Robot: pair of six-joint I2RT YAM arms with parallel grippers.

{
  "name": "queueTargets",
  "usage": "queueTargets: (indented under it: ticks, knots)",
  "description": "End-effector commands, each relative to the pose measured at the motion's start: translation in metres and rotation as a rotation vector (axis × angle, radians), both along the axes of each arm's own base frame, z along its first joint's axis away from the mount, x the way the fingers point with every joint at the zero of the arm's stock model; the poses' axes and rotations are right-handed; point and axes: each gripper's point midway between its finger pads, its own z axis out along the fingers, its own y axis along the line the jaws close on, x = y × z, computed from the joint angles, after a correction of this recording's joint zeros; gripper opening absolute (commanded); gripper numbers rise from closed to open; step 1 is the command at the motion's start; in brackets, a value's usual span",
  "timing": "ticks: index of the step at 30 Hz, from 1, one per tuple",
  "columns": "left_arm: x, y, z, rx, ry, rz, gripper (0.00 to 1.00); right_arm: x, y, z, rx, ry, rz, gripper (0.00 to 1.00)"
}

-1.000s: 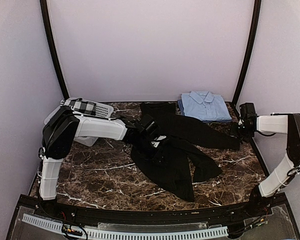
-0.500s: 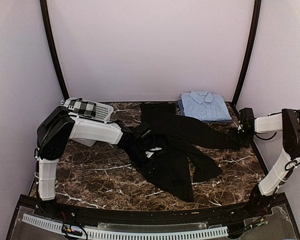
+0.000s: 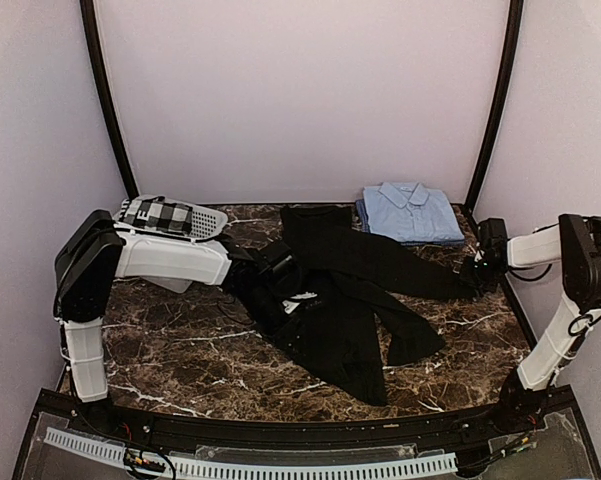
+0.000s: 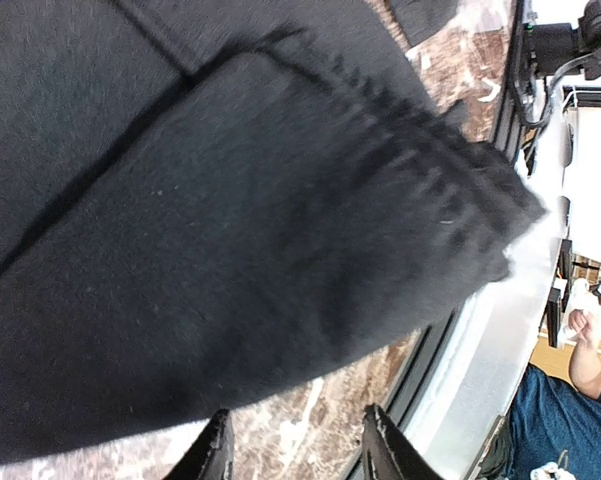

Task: Fold and stack the long sleeve shirts
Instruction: Flatten out the crumpled shirt at the center of the board.

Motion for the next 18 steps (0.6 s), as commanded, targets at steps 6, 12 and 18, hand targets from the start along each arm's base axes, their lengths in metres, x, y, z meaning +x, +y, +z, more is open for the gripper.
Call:
queueTargets:
  ticks: [6, 12, 18]
  knots:
    - [0.030, -0.010, 0.068, -0.112, -0.170, 0.087, 0.43, 0.007, 0.037, 0.043, 0.133, -0.106, 0.127, 0.00]
    - [0.064, -0.030, 0.111, -0.218, -0.284, 0.199, 0.47, 0.014, 0.105, 0.119, 0.302, -0.310, 0.323, 0.00]
    - [0.092, -0.051, 0.152, -0.338, -0.352, 0.290, 0.60, 0.003, 0.180, 0.180, 0.502, -0.419, 0.511, 0.00]
